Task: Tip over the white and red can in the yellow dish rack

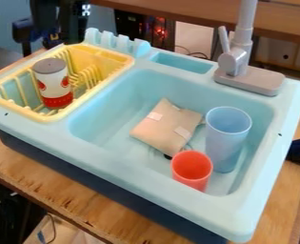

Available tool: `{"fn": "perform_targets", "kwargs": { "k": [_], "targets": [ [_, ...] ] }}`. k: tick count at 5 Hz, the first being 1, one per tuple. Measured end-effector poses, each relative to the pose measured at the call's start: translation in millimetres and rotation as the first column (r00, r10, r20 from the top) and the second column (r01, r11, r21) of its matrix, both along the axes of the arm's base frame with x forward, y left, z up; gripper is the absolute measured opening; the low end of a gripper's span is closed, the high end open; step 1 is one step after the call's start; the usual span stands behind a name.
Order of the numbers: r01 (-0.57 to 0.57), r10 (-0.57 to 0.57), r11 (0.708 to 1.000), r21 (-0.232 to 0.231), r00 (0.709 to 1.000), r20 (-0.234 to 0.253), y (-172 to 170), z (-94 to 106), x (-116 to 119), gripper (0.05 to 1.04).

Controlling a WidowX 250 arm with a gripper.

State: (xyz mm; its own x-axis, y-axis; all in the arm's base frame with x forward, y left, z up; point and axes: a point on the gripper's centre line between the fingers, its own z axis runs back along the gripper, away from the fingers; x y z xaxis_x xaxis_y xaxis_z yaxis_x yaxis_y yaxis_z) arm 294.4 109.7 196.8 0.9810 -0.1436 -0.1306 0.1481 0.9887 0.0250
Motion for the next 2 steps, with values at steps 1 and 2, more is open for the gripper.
{"fn": "perform_targets", "kwargs": {
  "k": [1,2],
  "targets": [
    [0.033,-0.034,0.999,0.007,0.998,0.057,7.4,-2.9,12.4,1.0],
    [0.07,-0.065,0.997,-0.029,0.986,0.151,11.8,-4.7,23.6,1.0]
  ]
}}
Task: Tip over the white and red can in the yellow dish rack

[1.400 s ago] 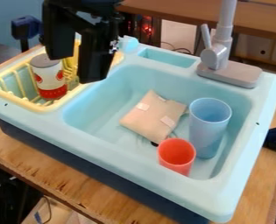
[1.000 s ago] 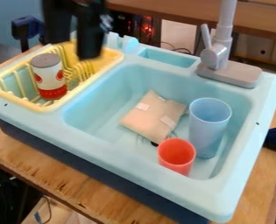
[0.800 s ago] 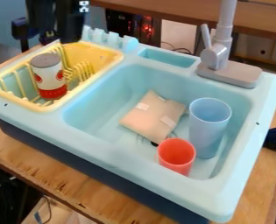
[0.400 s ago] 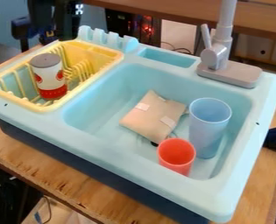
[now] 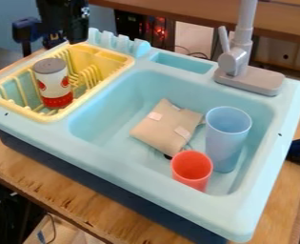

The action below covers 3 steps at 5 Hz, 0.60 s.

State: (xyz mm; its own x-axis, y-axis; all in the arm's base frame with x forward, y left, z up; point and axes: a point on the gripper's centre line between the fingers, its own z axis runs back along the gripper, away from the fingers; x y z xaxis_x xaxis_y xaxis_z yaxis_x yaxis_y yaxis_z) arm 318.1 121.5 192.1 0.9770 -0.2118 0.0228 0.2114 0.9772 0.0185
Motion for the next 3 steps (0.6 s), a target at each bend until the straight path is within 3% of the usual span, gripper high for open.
{"fn": "perform_targets", "kwargs": {
  "k": [1,3],
  "targets": [
    [-0.005,0.006,1.0,-0.03,0.999,0.045,4.3,0.4,3.6,1.0],
    [-0.021,0.022,0.999,-0.041,0.999,0.024,7.3,-14.4,11.3,1.0]
  ]
}}
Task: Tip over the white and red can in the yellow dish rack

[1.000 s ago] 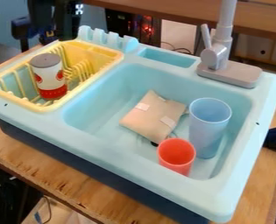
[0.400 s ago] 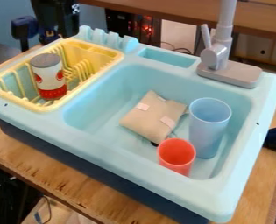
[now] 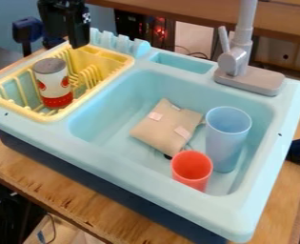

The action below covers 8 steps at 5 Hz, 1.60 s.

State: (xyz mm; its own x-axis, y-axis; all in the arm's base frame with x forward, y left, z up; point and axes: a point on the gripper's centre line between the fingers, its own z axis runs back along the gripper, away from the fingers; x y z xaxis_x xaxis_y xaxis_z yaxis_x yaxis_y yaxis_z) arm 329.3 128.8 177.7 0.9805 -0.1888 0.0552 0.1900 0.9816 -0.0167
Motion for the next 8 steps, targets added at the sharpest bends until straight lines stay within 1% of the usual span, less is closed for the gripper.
{"fn": "perform_targets", "kwargs": {
  "k": [2,3,4,5,6,7,8],
  "targets": [
    [-0.02,0.021,1.0,0.019,1.0,-0.024,1.3,-11.5,4.7,1.0],
    [-0.009,0.01,1.0,0.03,0.999,-0.051,-6.7,-20.7,4.0,1.0],
    [0.002,0.002,0.999,0.043,0.995,-0.103,-12.7,-36.8,-4.0,1.0],
    [0.001,0.007,0.998,0.06,0.991,-0.136,-18.8,-40.0,-17.4,1.0],
    [-0.032,0.046,0.997,0.073,0.979,-0.197,-20.4,-42.1,-36.0,1.0],
    [-0.047,0.061,0.997,0.066,0.971,-0.23,-24.1,-40.4,-49.2,1.0],
    [-0.056,0.07,0.997,0.061,0.965,-0.253,-25.9,-41.8,-56.2,1.0]
  ]
}}
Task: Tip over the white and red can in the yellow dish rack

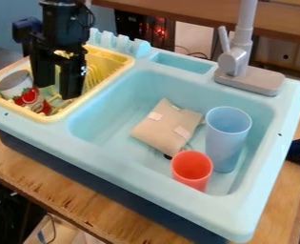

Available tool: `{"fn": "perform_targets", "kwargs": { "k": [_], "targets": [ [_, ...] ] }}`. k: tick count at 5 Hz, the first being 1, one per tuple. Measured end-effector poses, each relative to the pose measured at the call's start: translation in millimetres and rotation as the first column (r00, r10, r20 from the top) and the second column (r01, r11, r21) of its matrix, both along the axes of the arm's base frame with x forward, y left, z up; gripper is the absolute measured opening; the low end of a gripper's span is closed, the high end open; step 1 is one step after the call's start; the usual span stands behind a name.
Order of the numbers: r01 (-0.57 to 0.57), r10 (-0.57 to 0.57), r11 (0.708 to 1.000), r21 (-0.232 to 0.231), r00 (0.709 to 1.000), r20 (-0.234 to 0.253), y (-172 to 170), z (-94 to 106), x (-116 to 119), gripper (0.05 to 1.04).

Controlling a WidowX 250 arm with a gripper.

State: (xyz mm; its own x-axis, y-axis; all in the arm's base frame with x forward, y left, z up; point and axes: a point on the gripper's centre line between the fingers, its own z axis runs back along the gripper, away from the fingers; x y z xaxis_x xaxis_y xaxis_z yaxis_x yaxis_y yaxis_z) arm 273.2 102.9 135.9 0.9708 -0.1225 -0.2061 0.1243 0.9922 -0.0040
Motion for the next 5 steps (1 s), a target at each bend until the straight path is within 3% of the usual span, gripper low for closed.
{"fn": "perform_targets", "kwargs": {
  "k": [1,2,3,4,5],
  "targets": [
    [0.003,-0.002,1.0,-0.022,1.0,0.024,-1.1,3.7,4.1,1.0],
    [0.039,-0.034,0.999,-0.038,0.991,0.128,-2.9,22.6,24.7,1.0],
    [0.061,-0.05,0.996,-0.059,0.985,0.162,-7.0,27.7,30.9,1.0],
    [0.093,-0.091,0.996,-0.004,0.987,0.132,-21.8,42.3,23.4,1.0],
    [0.058,-0.056,0.991,0.12,0.998,-0.02,-34.0,44.9,1.7,1.0]
  ]
}}
